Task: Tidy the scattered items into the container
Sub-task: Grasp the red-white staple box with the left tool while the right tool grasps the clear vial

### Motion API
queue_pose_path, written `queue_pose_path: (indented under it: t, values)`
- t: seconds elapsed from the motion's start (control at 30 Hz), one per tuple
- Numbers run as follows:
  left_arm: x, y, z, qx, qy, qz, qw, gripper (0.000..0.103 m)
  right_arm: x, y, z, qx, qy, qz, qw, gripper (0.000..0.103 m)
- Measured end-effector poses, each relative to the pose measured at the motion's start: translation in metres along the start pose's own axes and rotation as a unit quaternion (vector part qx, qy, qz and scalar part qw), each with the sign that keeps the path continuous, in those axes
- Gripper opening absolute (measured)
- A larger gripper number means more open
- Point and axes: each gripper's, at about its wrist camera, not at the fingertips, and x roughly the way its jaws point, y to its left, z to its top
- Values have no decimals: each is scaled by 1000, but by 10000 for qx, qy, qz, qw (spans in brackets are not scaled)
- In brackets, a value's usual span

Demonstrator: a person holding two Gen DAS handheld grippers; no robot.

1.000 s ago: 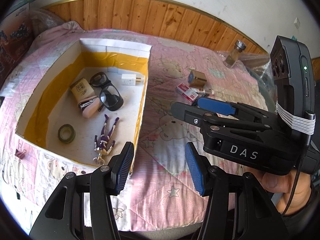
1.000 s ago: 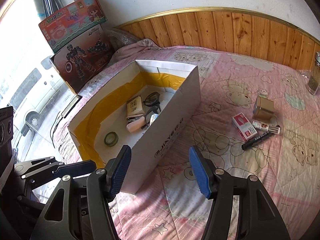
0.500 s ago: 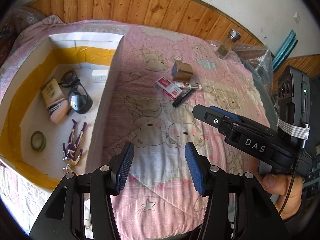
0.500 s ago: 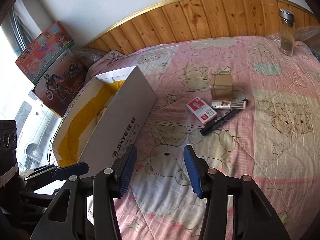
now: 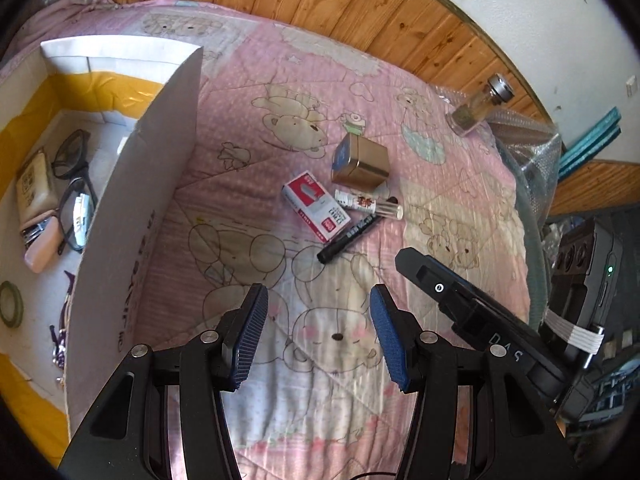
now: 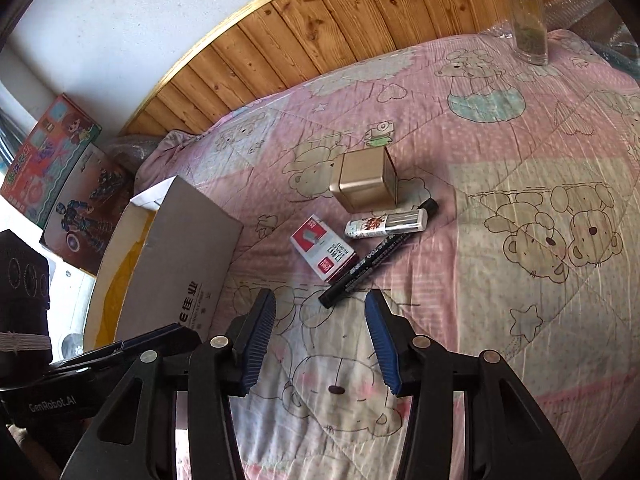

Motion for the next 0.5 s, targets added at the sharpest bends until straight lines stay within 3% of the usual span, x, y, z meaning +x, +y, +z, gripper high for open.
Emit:
queue_pose_path:
  t: [0.17,0.3,0.5]
  values:
    - [30,-1,21,-317,143,-124,9993,56,18,1,25,-949,-34,-360,9948,48]
    - [55,0,36,-602,233,-204,9977,56,40,6,39,-2069,167,-614,9763,49]
    - [87,3,52,-919,326,-158,9951,56,77,4,40,-3103,715,-401,9471,49]
